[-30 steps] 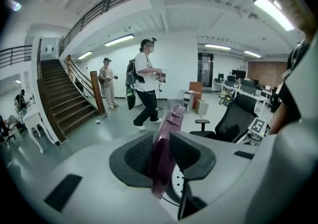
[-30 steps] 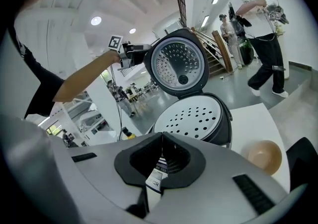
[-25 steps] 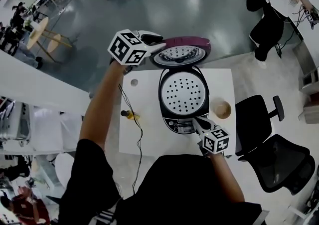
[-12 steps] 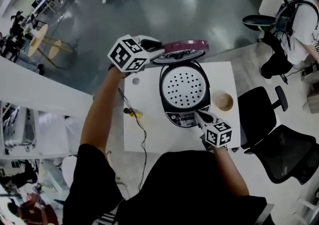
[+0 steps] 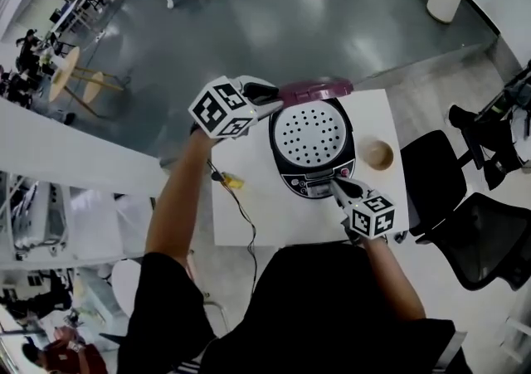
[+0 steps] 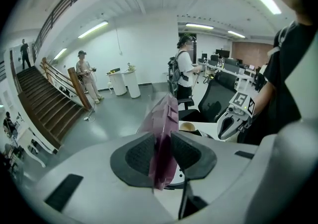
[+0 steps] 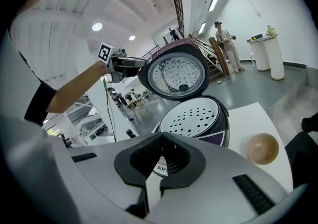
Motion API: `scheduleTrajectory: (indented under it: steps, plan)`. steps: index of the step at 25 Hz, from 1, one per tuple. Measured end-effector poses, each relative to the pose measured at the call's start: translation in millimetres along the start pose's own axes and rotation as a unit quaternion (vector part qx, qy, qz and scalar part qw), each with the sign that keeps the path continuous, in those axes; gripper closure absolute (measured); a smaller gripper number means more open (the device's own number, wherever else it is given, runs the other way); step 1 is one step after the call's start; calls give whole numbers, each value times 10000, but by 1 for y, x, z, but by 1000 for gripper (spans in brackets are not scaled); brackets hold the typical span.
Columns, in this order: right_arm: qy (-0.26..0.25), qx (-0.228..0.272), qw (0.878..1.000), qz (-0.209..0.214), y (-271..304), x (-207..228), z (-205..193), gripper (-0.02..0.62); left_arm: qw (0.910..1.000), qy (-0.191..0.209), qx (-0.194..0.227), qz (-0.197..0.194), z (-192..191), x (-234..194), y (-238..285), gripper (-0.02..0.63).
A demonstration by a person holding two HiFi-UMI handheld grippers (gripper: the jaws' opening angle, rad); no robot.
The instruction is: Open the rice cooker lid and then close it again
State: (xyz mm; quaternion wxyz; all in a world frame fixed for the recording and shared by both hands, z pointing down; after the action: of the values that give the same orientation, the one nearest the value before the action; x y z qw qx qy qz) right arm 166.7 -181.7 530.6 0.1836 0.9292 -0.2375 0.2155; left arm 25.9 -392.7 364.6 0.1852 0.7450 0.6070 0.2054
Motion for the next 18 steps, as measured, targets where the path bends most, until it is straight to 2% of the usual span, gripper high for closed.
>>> scheduleTrajectory:
  steps: [6, 12, 18]
  plan:
    - [-26, -59, 10000, 17, -4, -7, -9, 595, 9998, 128, -52, -139, -17, 29, 7, 503]
    - [-21, -55, 10000, -45, -11, -10, -14, 595, 9996, 10, 8, -299, -32, 51, 11, 525]
    - [-39, -123, 9998, -146, -14, -9, -20, 595, 9987, 134, -24, -489, -47, 69, 19, 528]
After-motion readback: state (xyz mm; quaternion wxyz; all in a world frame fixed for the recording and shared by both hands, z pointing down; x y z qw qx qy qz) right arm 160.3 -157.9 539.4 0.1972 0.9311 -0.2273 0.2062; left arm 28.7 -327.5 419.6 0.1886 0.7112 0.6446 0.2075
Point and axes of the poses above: the fingertips, and each gripper's own axes: y forward along the fingers, x to its right, z out of its top, the point moved 5 cm from there along -y, backward along the fingers, and after that the axes turned 13 degrees about x, right-handed, at the moved point
